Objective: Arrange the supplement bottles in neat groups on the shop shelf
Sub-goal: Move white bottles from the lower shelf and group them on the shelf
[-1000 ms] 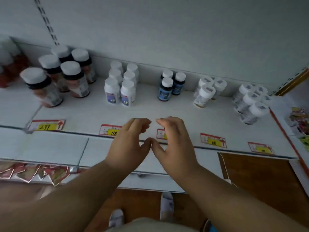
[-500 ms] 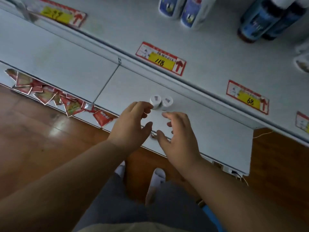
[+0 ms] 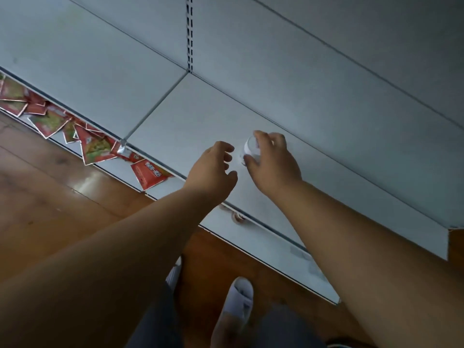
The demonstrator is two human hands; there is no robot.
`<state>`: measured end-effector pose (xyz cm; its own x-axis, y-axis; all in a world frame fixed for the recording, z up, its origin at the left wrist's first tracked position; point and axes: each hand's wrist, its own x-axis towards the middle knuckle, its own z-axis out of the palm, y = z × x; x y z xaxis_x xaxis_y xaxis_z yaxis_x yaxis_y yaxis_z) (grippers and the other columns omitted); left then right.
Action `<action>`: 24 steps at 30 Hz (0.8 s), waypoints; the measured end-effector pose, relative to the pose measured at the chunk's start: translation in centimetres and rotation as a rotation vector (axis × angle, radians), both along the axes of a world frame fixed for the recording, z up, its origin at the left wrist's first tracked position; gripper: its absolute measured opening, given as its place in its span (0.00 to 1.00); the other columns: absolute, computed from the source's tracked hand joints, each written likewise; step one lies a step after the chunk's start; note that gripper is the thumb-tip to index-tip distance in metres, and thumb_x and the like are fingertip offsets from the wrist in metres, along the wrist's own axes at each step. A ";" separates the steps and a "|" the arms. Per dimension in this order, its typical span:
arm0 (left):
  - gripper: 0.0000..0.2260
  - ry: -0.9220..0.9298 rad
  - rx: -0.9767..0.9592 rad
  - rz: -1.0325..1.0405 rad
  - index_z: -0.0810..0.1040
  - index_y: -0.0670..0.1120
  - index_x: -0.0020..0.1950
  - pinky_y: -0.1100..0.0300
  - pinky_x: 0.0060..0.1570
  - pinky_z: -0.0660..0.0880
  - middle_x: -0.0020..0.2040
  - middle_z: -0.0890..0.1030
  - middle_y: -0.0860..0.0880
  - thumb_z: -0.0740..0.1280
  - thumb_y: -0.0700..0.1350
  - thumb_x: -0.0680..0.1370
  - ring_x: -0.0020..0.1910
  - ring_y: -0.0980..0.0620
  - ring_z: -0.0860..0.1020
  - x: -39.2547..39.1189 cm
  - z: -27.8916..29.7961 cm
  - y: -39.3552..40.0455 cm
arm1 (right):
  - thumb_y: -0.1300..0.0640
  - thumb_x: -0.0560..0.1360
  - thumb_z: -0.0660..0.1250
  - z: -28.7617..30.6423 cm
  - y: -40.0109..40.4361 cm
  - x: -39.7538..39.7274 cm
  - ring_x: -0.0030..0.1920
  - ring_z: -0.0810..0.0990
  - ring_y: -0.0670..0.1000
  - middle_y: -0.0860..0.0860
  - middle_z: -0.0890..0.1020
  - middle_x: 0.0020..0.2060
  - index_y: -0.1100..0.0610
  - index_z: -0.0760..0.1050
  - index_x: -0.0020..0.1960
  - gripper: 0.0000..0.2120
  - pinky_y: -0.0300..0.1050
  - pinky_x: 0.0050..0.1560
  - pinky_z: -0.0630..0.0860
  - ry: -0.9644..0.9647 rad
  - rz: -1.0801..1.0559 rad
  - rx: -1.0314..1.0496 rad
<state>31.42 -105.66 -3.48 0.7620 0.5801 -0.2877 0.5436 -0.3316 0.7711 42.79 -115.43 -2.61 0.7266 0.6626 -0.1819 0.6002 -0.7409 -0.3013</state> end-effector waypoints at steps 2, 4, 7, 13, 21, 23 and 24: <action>0.21 0.013 -0.007 0.011 0.69 0.51 0.69 0.61 0.49 0.76 0.59 0.77 0.53 0.69 0.44 0.78 0.52 0.54 0.77 0.2 -0.8 0.5 | 0.48 0.80 0.63 -1.0 1.1 0.6 0.59 0.76 0.62 0.57 0.67 0.68 0.53 0.63 0.70 0.21 0.53 0.51 0.77 -0.042 0.005 -0.100; 0.20 0.021 -0.020 0.015 0.70 0.51 0.69 0.61 0.49 0.76 0.59 0.77 0.52 0.69 0.44 0.78 0.52 0.54 0.77 0.3 -1.3 0.9 | 0.48 0.80 0.62 -1.6 1.7 0.5 0.55 0.77 0.61 0.58 0.70 0.63 0.55 0.63 0.67 0.20 0.50 0.44 0.74 -0.086 0.000 -0.146; 0.18 0.016 -0.050 0.041 0.71 0.51 0.69 0.60 0.51 0.76 0.60 0.76 0.53 0.67 0.43 0.79 0.54 0.54 0.77 0.4 -1.6 1.4 | 0.46 0.79 0.64 -1.4 1.8 0.1 0.50 0.78 0.60 0.57 0.73 0.57 0.56 0.65 0.62 0.18 0.49 0.42 0.75 -0.109 -0.018 -0.091; 0.11 -0.070 -1.016 0.573 0.77 0.45 0.63 0.52 0.48 0.82 0.54 0.82 0.42 0.62 0.45 0.83 0.50 0.44 0.84 -2.7 1.7 1.8 | 0.52 0.78 0.66 3.0 0.6 -3.6 0.50 0.81 0.51 0.42 0.76 0.47 0.50 0.68 0.55 0.09 0.50 0.49 0.81 0.518 -0.327 0.433; 0.18 -0.323 -1.234 0.413 0.76 0.47 0.55 0.54 0.47 0.80 0.56 0.79 0.37 0.72 0.35 0.68 0.52 0.40 0.83 -14.2 14.5 0.7 | 0.48 0.79 0.66 15.3 -2.7 -13.0 0.53 0.82 0.49 0.48 0.79 0.58 0.43 0.69 0.62 0.13 0.43 0.46 0.83 0.803 -0.333 0.520; 0.21 -0.347 -1.130 0.350 0.77 0.48 0.53 0.53 0.49 0.80 0.56 0.78 0.39 0.74 0.35 0.63 0.52 0.41 0.83 -16.4 18.0 0.4 | 0.47 0.78 0.66 18.9 -3.2 -15.4 0.53 0.83 0.51 0.49 0.79 0.58 0.42 0.68 0.62 0.14 0.46 0.47 0.84 0.792 -0.305 0.512; 0.22 -0.359 -1.106 0.319 0.76 0.48 0.53 0.52 0.50 0.80 0.55 0.78 0.39 0.75 0.36 0.62 0.52 0.41 0.83 -17.4 19.7 0.3 | 0.46 0.78 0.66 20.8 -3.3 -16.2 0.54 0.83 0.51 0.49 0.79 0.58 0.42 0.67 0.63 0.15 0.46 0.47 0.84 0.784 -0.290 0.513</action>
